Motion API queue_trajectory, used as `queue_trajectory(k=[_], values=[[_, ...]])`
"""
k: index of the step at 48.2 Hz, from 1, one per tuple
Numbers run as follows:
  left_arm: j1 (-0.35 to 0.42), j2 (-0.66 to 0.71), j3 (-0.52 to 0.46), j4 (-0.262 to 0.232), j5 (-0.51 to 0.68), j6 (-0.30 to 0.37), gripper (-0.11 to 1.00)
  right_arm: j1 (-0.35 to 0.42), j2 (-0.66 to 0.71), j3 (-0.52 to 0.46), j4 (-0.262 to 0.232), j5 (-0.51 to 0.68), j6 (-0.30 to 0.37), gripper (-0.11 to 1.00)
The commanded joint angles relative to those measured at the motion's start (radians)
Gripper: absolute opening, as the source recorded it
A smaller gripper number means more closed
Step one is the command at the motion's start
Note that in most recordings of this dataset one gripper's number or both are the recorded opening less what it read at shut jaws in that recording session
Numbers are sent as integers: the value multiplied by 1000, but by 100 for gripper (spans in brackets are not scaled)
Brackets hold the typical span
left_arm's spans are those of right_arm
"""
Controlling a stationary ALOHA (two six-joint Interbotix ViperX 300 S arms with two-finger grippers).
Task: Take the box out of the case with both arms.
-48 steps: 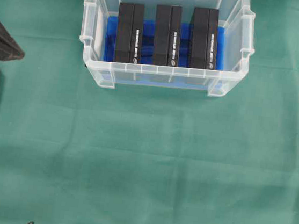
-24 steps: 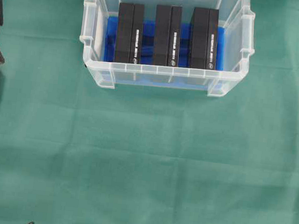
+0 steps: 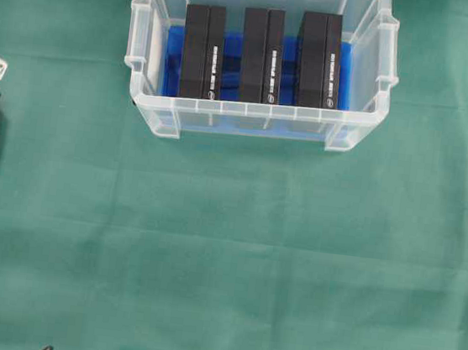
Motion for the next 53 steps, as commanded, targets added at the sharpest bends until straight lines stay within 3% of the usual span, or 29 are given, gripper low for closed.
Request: queue_trajectory(k=[1,4,8,20,25,30,40,46,53], values=[[2,8,-26,5,2,-86,2,-2,2,-23,-15,-6,149,1],[2,15,-28,5,5,-123,2,-2,2,-21,-21,-6,255,1],[2,26,-32,5,17,-130,2,-3,2,-21,-23,-6,314,1],[11,44,-38,11,48,-124,2,-5,0,-23,-23,-6,288,1],[48,44,-38,14,48,-114,2,-34,2,-23,-48,-6,267,1],[114,48,-38,15,41,-32,2,-97,6,-23,-71,-6,209,1],[295,84,-61,11,9,210,2,-288,28,-21,-75,-58,-28,1],[353,118,-81,8,11,281,2,-380,52,-26,-74,-121,-124,1],[377,144,-98,8,11,348,2,-437,81,-20,-74,-144,-195,1]])
